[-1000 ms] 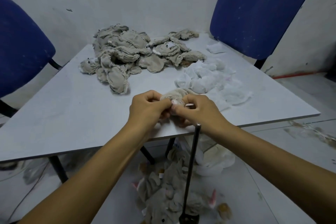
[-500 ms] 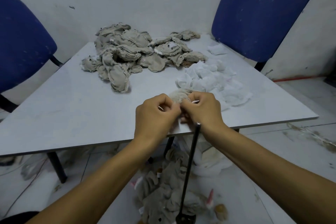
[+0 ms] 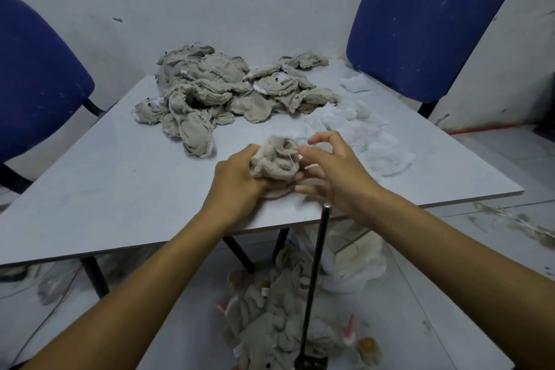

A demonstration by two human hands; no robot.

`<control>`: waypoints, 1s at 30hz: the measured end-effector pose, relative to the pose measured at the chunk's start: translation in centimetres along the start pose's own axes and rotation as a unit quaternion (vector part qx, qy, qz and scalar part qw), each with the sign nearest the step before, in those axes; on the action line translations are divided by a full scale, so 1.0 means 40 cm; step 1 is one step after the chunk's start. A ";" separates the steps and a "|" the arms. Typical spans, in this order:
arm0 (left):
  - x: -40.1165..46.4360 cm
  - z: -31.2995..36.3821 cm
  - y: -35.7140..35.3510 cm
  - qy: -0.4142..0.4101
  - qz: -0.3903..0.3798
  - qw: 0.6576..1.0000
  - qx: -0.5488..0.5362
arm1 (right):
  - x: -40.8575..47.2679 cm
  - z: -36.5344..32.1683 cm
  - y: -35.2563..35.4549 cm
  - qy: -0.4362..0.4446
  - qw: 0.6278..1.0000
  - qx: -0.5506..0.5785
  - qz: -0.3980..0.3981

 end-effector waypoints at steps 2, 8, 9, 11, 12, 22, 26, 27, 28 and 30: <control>0.006 -0.014 0.003 0.033 0.019 0.999 -0.005 | -0.008 0.000 0.007 0.098 0.990 -0.101 -0.011; 0.010 -0.010 -0.006 0.076 0.017 0.993 -0.089 | -0.022 0.000 0.008 0.262 0.930 -0.257 0.011; 0.013 -0.010 -0.008 0.082 0.015 0.991 -0.100 | -0.022 -0.001 0.008 0.265 0.931 -0.251 0.013; 0.014 -0.008 -0.015 0.096 -0.011 0.989 -0.113 | -0.019 0.001 0.009 0.273 0.926 -0.260 0.027; 0.013 -0.005 -0.018 0.100 -0.027 0.987 -0.126 | -0.018 0.002 0.008 0.277 0.923 -0.265 0.038; 0.007 -0.014 -0.024 0.104 -0.077 0.978 -0.165 | -0.035 -0.003 0.015 0.485 0.759 -0.432 0.041; 0.013 -0.020 -0.004 0.090 -0.074 0.987 -0.113 | -0.022 -0.026 0.033 0.479 0.767 -0.422 0.068; 0.022 -0.025 0.005 0.085 -0.071 0.989 -0.101 | -0.016 -0.036 0.041 0.462 0.784 -0.403 0.095; 0.031 -0.030 0.014 0.084 -0.068 0.990 -0.087 | -0.009 -0.044 0.047 0.441 0.805 -0.380 0.117; 0.043 -0.034 0.023 0.079 -0.070 0.992 -0.063 | 0.000 -0.048 0.053 0.396 0.841 -0.342 0.141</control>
Point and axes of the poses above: each hand's wrist, its own x-axis towards the middle knuckle, its own y-axis out of the back of the hand, z = x × y, the point moved 1 cm from there along x, towards the middle knuckle, and after that the axes turned 3 degrees about z, right-handed, at the moved point
